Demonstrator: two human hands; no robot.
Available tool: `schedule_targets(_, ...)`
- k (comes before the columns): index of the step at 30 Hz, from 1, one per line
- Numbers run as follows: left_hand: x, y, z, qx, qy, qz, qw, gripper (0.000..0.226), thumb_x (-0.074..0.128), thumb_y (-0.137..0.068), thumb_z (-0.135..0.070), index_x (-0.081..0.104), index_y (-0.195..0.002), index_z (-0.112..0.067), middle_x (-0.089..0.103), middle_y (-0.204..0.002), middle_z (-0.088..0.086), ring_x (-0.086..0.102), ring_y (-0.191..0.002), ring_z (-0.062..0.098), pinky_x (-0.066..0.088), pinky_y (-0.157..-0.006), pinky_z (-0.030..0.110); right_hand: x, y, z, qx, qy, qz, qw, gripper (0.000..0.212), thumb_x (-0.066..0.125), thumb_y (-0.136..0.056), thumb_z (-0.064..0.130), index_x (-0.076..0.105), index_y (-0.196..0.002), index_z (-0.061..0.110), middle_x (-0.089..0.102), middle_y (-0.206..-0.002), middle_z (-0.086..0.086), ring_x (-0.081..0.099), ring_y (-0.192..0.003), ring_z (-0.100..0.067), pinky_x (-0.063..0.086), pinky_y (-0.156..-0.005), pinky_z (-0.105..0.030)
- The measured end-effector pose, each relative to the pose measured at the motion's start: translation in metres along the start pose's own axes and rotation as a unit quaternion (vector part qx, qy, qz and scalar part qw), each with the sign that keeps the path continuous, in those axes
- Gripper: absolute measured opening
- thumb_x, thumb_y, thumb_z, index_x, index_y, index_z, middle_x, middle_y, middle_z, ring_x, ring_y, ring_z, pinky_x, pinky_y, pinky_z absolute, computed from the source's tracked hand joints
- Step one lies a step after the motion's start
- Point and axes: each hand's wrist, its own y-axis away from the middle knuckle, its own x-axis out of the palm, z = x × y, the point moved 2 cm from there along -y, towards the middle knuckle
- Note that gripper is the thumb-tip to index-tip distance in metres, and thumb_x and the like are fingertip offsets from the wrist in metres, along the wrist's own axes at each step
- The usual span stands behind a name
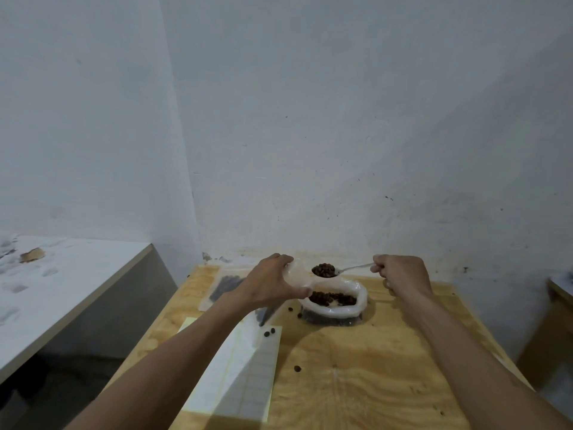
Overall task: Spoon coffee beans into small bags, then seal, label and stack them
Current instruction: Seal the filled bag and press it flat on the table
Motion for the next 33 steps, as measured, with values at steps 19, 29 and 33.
schedule_targets(19, 0.008, 0.005, 0.001, -0.014, -0.127, 0.009, 0.992, 0.082, 0.072, -0.08, -0.061, 0.05, -0.14, -0.01, 0.056, -0.129, 0.007, 0.052, -0.114, 0.024, 0.045, -0.093, 0.034, 0.009, 0.012, 0.0, -0.248, 0.329, -0.062, 0.909, 0.041, 0.051, -0.099, 0.032, 0.062, -0.07, 0.005, 0.064, -0.062, -0.011, 0.061, -0.059, -0.028, 0.04, -0.052, -0.029)
schedule_targets(29, 0.02, -0.002, 0.0, -0.007, -0.128, 0.005, 0.992, 0.084, 0.072, -0.081, -0.059, 0.046, -0.144, -0.01, 0.053, -0.137, 0.008, 0.051, -0.122, 0.025, 0.045, -0.1, 0.038, 0.039, -0.001, -0.051, -0.03, 0.12, 0.036, 0.992, 0.031, 0.063, -0.094, 0.023, 0.077, -0.078, 0.0, 0.07, -0.072, -0.012, 0.059, -0.059, -0.023, 0.038, -0.052, -0.025)
schedule_targets(33, 0.016, 0.001, 0.005, -0.005, -0.085, -0.002, 0.996, 0.082, 0.073, -0.08, -0.06, 0.049, -0.141, -0.012, 0.055, -0.131, 0.006, 0.052, -0.114, 0.022, 0.047, -0.093, 0.034, 0.038, -0.007, -0.057, 0.058, 0.044, 0.024, 0.997, 0.022, 0.068, -0.086, 0.017, 0.076, -0.068, 0.007, 0.073, -0.075, -0.009, 0.053, -0.056, -0.023, 0.039, -0.055, -0.03)
